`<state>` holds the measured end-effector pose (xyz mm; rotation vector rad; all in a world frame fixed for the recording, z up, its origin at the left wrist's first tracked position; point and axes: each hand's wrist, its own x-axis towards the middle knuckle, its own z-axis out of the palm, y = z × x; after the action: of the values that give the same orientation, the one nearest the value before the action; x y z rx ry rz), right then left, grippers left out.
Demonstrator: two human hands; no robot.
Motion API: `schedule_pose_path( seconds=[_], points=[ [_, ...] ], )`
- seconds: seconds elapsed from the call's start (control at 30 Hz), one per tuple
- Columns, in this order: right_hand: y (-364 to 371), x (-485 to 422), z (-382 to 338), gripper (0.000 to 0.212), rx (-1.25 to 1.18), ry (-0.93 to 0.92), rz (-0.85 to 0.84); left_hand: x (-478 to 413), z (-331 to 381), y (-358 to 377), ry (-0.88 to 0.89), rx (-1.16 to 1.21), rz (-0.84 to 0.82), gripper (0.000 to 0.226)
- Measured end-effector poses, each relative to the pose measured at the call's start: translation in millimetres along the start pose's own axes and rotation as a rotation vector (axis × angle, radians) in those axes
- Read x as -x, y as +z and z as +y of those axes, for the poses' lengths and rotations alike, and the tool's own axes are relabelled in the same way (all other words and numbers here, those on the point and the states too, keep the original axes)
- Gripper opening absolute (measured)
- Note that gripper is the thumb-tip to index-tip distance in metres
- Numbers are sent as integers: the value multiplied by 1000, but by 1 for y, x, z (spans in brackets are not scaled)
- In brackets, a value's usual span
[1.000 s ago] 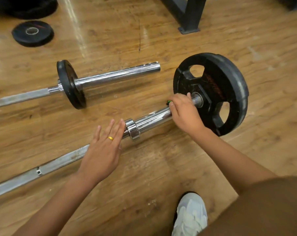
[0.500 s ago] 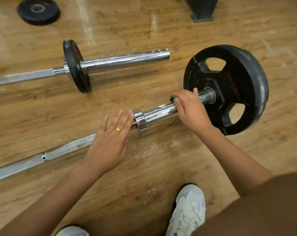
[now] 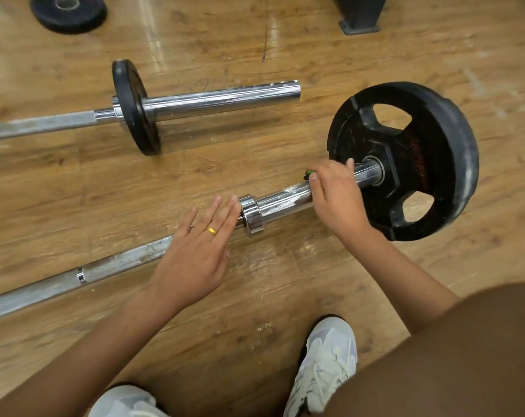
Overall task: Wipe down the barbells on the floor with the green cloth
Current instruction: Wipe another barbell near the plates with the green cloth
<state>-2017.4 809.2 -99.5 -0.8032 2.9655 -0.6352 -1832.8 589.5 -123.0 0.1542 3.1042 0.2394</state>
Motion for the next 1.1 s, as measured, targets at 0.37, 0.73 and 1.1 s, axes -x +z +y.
schedule_pose_path(
  seconds=[0.37, 0.73, 1.1],
  points=[
    [-2, 16, -10, 34, -12, -25, -58, 9, 12, 8, 18, -123, 7, 87],
    [6, 49, -18, 32, -42, -4, 8, 25, 23, 23, 56, -107, 51, 93],
    [6, 52, -14, 34, -37, -85, -2, 28, 23, 19, 61, -86, 41, 93]
  ],
)
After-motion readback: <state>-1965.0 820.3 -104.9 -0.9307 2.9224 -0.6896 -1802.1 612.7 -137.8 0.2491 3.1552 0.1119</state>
